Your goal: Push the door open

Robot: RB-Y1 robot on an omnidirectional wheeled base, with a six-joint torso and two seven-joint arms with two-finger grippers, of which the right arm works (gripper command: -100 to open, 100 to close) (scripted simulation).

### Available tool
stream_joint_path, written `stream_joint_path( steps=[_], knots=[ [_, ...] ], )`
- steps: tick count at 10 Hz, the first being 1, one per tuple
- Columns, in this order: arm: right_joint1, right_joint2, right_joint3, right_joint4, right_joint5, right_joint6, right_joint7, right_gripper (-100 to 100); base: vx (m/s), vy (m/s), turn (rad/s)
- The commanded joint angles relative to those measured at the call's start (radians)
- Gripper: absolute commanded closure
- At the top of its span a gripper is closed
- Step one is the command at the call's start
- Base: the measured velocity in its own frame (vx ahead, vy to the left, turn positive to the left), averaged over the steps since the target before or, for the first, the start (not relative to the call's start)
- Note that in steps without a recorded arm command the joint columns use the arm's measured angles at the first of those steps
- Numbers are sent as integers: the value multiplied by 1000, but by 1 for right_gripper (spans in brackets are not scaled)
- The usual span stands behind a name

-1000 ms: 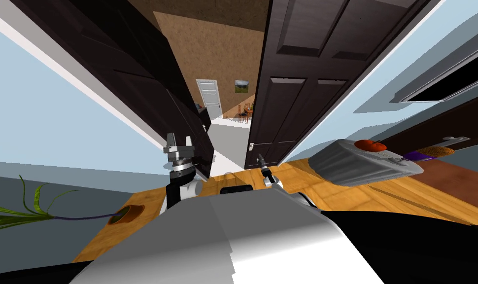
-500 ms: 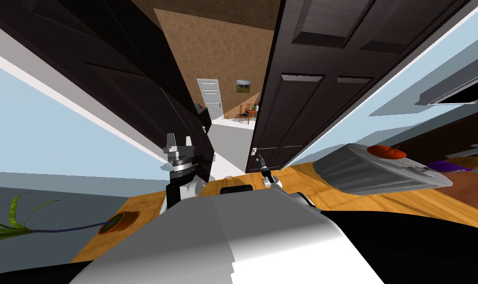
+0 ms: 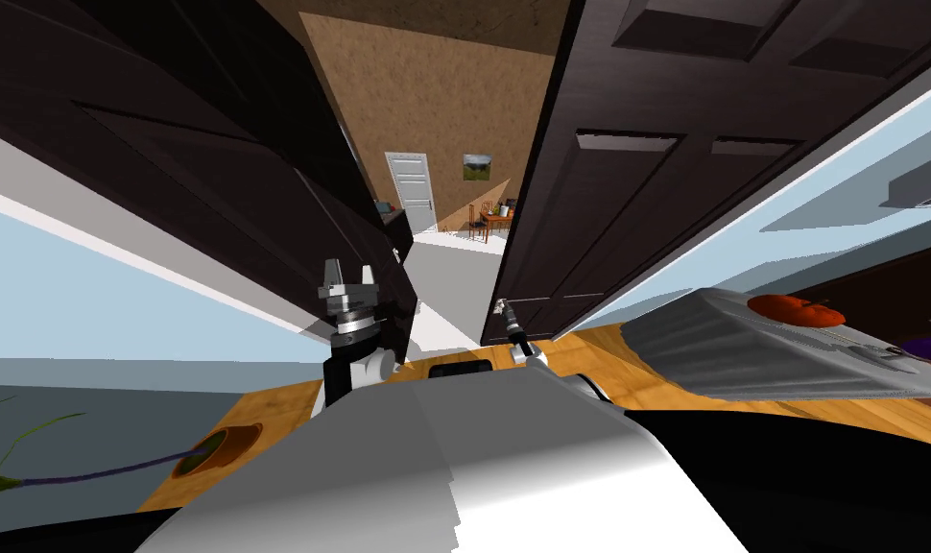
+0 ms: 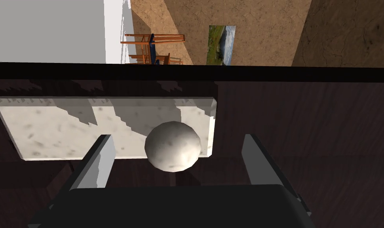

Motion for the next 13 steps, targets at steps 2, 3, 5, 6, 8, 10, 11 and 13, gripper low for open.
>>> stream_joint_path(
  steps=[2, 3, 5, 6, 8, 10, 11, 13],
  knots=[
    [0, 0, 0, 0, 0, 0, 0, 100, 34, 2, -3],
    [0, 0, 0, 0, 0, 0, 0, 100, -34, 1, 13],
    [0, 0, 0, 0, 0, 0, 0, 100, -16, -2, 2],
    [0, 0, 0, 0, 0, 0, 0, 100, -6, 0, -3],
    [1, 0, -7, 3, -4, 3, 5, 100, 50, 10, -13],
    [1, 0, -15, 5, -9, 4, 9, 100, 154, 20, -21],
    [1, 0, -23, 6, -13, 4, 13, 100, 167, 18, -18],
    [1, -1, -40, 9, -23, 6, 22, 100, 205, 43, -34]
  ],
)
